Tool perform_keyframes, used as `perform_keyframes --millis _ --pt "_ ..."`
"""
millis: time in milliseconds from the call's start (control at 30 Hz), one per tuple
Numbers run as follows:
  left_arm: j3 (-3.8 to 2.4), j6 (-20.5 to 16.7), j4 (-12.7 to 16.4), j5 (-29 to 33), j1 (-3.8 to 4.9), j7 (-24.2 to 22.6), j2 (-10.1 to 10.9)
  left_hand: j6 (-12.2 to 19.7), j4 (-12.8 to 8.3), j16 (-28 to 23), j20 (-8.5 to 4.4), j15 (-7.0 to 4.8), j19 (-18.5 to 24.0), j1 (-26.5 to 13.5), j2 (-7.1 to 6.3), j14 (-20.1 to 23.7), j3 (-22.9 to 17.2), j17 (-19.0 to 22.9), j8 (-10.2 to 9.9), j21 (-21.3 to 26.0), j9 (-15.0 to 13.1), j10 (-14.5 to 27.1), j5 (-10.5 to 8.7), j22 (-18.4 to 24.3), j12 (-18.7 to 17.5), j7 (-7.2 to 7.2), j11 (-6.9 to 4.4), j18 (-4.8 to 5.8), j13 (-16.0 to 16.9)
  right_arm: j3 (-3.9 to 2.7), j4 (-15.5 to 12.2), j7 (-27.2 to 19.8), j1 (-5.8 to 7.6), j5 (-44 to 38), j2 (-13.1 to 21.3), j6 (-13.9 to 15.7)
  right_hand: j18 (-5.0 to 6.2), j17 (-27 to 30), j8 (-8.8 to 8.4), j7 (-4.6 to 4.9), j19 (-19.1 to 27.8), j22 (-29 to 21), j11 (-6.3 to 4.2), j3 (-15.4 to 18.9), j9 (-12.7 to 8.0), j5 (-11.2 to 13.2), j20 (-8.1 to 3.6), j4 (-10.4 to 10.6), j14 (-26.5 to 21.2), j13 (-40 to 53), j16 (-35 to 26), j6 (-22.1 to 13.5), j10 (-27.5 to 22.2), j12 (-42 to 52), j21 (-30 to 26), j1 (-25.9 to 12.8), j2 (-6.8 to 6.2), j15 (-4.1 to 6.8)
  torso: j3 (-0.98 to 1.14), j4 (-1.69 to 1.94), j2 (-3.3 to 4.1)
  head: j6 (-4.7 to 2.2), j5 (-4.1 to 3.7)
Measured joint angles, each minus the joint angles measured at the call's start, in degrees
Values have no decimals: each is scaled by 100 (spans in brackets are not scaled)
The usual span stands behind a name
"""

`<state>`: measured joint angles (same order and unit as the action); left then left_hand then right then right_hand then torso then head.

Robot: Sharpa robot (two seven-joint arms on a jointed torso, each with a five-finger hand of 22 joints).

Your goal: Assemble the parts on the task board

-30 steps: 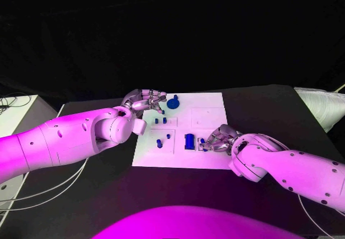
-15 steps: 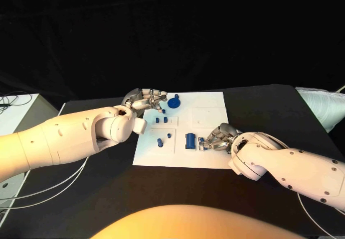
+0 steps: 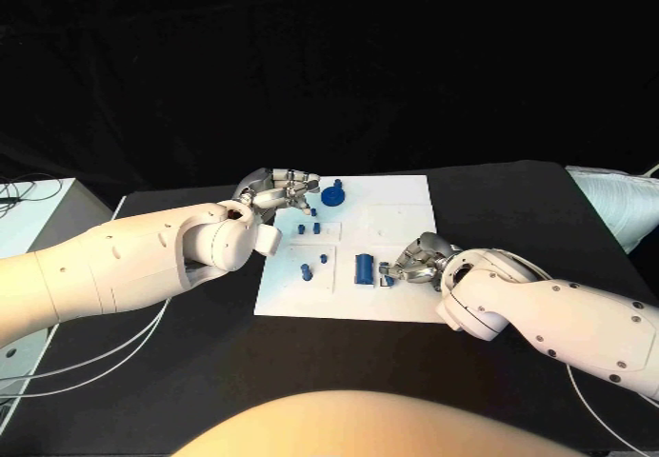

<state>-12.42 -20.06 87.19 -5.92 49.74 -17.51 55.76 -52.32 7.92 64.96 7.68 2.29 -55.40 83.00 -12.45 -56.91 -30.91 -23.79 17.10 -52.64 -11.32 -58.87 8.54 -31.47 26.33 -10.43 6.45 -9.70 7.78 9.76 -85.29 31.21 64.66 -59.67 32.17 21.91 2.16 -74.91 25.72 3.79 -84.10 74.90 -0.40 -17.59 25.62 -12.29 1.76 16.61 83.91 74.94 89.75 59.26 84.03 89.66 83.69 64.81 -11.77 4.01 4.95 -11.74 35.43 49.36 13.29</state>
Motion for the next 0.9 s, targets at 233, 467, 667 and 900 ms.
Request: perform_keyframes --millis 233,467,667,900 --pt "0 0 0 0 0 5 1 0 0 0 0 0 0 0 0 0 0 0 0 0 0 0 0 0 0 0 0 0 0 0 2 0 5 4 -5 -43 0 0 0 0 0 0 0 225 0 78 0 8 0 -1 0 0 0 0 0 -110 67 0 2 -2 -1 1 -3" --pt "0 -1 -3 0 0 9 0 0 0 0 0 0 0 0 0 0 0 1 0 0 0 0 0 0 0 0 0 0 -1 0 -40 -18 6 11 22 -88 0 0 0 0 0 5 0 315 -5 102 0 13 0 -1 0 0 0 0 0 -157 68 0 4 -5 -2 4 -5" --pt "0 -1 -5 0 0 13 -1 0 0 0 0 0 0 0 0 0 0 1 0 0 1 0 0 -1 0 0 0 0 -1 0 -112 -53 7 13 144 -128 0 0 0 -13 0 4 0 477 -5 294 0 -24 0 -1 0 -13 0 0 0 -19 107 0 4 -3 -2 -1 -9" --pt "-1 -1 -6 0 0 16 4 0 0 0 0 0 0 0 0 0 0 2 0 0 1 -1 0 -1 0 0 0 0 -1 0 -228 -142 6 8 309 -188 0 0 -1 -21 0 4 0 608 -24 753 0 -44 0 -2 0 -21 0 0 0 427 121 0 4 -2 -2 -3 2"
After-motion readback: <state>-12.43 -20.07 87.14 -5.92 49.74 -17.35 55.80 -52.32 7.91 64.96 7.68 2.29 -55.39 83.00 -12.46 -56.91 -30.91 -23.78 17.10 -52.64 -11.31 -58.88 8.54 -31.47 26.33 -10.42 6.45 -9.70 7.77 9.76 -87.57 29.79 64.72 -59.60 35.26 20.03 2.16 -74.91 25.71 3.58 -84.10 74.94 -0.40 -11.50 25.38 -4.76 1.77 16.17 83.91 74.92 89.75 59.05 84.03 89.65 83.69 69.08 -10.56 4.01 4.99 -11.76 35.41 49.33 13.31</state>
